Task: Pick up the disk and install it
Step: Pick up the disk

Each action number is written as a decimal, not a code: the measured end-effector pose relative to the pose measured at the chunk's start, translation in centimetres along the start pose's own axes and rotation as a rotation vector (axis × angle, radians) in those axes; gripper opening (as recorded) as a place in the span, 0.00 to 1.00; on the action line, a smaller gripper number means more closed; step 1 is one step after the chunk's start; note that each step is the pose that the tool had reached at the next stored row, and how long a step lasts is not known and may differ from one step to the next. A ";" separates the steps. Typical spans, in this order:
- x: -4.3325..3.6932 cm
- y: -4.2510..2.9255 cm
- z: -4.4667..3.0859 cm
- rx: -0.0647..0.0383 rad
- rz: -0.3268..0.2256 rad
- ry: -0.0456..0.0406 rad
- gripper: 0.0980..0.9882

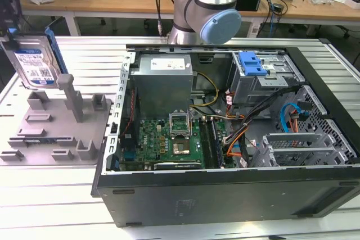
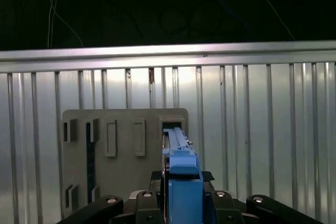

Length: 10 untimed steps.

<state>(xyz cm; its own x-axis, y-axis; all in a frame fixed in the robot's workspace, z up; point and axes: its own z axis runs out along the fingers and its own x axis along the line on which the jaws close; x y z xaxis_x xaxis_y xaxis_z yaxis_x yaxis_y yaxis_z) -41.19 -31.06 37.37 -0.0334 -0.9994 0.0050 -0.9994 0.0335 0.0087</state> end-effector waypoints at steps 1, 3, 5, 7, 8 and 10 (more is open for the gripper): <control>0.00 0.00 -0.35 0.000 0.000 -0.0001 0.30; 0.01 0.01 -1.21 0.000 0.000 -0.0003 0.30; 0.02 0.02 -1.95 0.000 0.000 -0.0006 0.30; 0.03 0.03 -2.85 0.000 0.000 -0.0008 0.30; 0.04 0.03 -3.82 0.000 0.000 -0.0011 0.30; 0.05 0.04 -5.09 0.000 0.000 -0.0014 0.30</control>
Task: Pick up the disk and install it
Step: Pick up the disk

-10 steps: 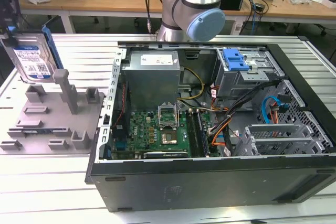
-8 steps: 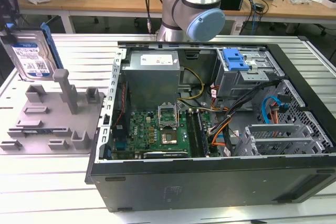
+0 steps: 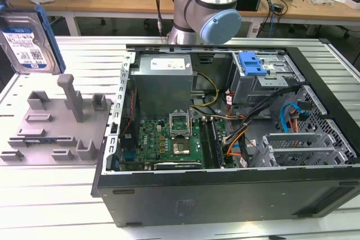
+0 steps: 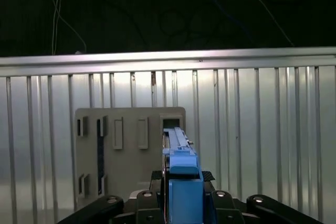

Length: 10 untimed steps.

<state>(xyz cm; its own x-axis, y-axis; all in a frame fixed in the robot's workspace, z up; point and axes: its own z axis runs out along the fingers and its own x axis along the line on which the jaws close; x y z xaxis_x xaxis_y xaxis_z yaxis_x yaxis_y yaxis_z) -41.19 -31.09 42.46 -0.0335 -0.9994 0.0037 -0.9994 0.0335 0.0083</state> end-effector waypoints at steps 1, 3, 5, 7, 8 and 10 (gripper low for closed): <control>0.01 0.00 -0.35 0.000 0.000 -0.0001 0.30; 0.02 0.01 -1.13 0.000 0.000 -0.0004 0.30; 0.03 0.01 -1.89 0.000 0.000 -0.0007 0.30; 0.05 0.03 -3.11 0.000 0.000 -0.0013 0.30; 0.05 0.03 -3.47 0.000 0.000 -0.0014 0.30; 0.07 0.03 -4.09 0.001 0.000 -0.0018 0.30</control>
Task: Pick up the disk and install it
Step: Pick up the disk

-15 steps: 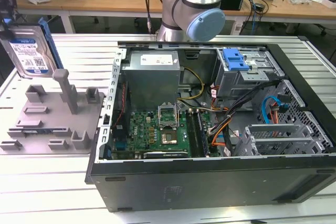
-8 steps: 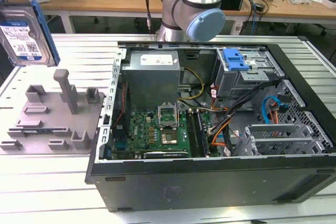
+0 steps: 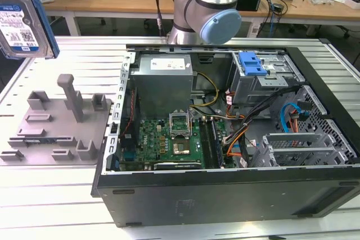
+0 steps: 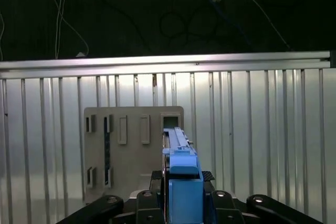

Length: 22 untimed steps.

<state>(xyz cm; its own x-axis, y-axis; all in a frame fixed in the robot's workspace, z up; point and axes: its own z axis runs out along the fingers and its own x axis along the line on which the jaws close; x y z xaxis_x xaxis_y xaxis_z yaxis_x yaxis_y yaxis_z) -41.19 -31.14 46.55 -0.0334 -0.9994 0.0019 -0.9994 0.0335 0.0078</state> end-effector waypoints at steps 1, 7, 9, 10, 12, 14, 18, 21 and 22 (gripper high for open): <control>0.01 0.00 -0.31 0.000 0.000 -0.0002 0.30; 0.04 0.00 -0.63 0.000 0.000 -0.0004 0.30; 0.04 0.01 -0.99 0.000 0.000 -0.0005 0.30; 0.06 0.01 -1.39 0.000 0.000 -0.0005 0.30; 0.08 0.01 -1.82 0.000 0.000 -0.0005 0.30; 0.14 0.00 -2.17 0.000 0.000 -0.0005 0.30; 0.24 -0.08 -2.21 0.000 0.000 -0.0006 0.30; 0.78 -1.45 -2.26 -0.001 0.000 -0.0006 0.30; 0.96 -1.91 -2.28 -0.002 0.000 -0.0005 0.30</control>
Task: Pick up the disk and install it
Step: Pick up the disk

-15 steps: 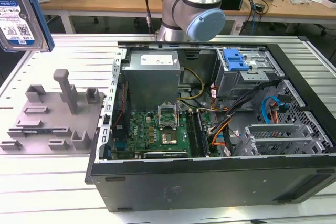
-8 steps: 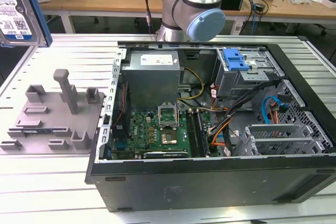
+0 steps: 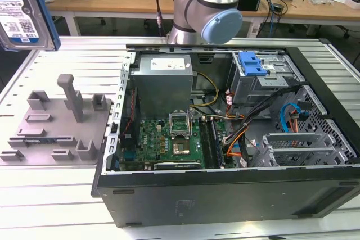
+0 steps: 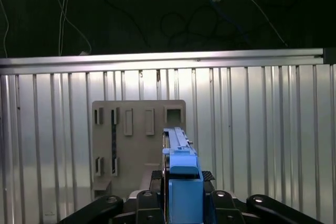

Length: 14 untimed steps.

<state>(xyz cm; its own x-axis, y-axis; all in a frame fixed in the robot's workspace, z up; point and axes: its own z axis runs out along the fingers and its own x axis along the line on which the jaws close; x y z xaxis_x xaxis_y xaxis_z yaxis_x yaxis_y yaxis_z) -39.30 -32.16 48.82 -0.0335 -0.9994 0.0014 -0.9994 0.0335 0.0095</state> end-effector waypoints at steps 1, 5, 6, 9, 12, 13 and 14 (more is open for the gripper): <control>0.30 -0.62 -0.02 -0.001 0.000 0.0000 0.30; 1.30 -2.04 -0.22 -0.004 0.000 0.0002 0.30; 1.54 -2.36 -0.29 -0.005 0.000 0.0002 0.30; 2.45 -3.58 -0.59 -0.010 0.000 0.0002 0.30; 3.32 -4.78 -0.89 -0.013 0.000 0.0004 0.30; 3.61 -5.20 -0.97 -0.014 0.000 0.0003 0.30; 4.07 -5.89 -1.10 -0.017 0.000 0.0006 0.30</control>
<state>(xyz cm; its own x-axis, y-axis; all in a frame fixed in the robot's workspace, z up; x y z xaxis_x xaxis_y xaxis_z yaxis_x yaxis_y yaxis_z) -33.54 -36.43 49.87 -0.0333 -0.9994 0.0020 -0.9991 0.0333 0.0268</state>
